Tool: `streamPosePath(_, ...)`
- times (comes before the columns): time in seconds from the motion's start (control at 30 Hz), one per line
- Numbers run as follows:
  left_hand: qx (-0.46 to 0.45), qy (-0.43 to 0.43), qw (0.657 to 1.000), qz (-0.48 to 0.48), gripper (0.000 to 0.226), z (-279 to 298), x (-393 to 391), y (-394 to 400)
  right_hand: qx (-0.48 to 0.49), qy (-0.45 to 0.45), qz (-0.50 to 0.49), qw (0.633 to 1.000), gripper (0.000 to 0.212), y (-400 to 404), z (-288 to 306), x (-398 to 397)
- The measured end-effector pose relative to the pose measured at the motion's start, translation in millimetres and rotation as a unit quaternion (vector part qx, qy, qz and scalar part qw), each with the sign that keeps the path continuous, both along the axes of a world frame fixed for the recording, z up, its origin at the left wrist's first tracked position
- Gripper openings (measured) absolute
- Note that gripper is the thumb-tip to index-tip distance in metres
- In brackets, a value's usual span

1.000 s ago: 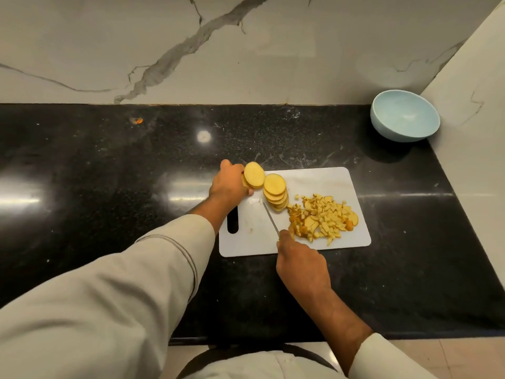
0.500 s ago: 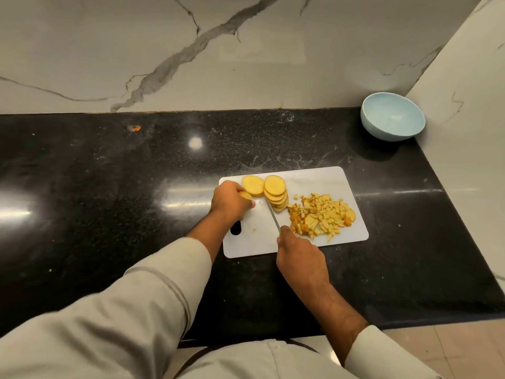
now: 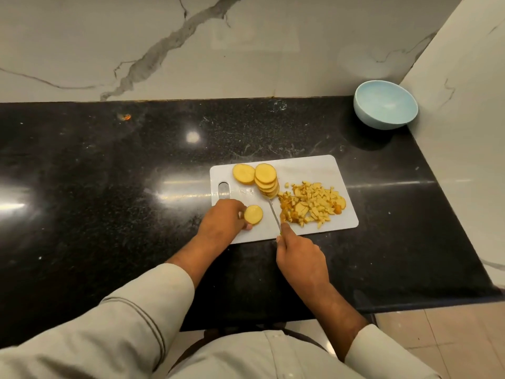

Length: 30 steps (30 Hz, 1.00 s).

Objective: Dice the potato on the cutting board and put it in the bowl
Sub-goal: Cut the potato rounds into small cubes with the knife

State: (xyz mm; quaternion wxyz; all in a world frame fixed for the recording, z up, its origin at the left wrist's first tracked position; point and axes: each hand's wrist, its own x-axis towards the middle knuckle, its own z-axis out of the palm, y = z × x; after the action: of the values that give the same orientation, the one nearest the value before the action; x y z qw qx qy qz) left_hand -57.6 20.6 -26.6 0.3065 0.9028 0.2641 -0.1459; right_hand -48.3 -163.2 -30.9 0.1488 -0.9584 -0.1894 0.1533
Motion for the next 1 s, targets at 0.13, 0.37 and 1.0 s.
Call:
streamPosePath(0.13, 0.076, -0.047, 0.996, -0.005, 0.046, -8, -3, -16, -0.004, 0.003, 0.010, 1.000, 0.053, -3, 1, -1)
streamPosePath(0.37, 0.085, -0.062, 0.991, -0.081, 0.034, -10, 5, -16, -0.006, 0.021, 0.019, 1.000, 0.053, -5, -2, 7)
streamPosePath(1.0, 0.176, -0.081, 0.969, -0.152, 0.028, -21, 5, -28, -0.065, 0.011, 0.046, 0.997, 0.063, 12, -8, -3)
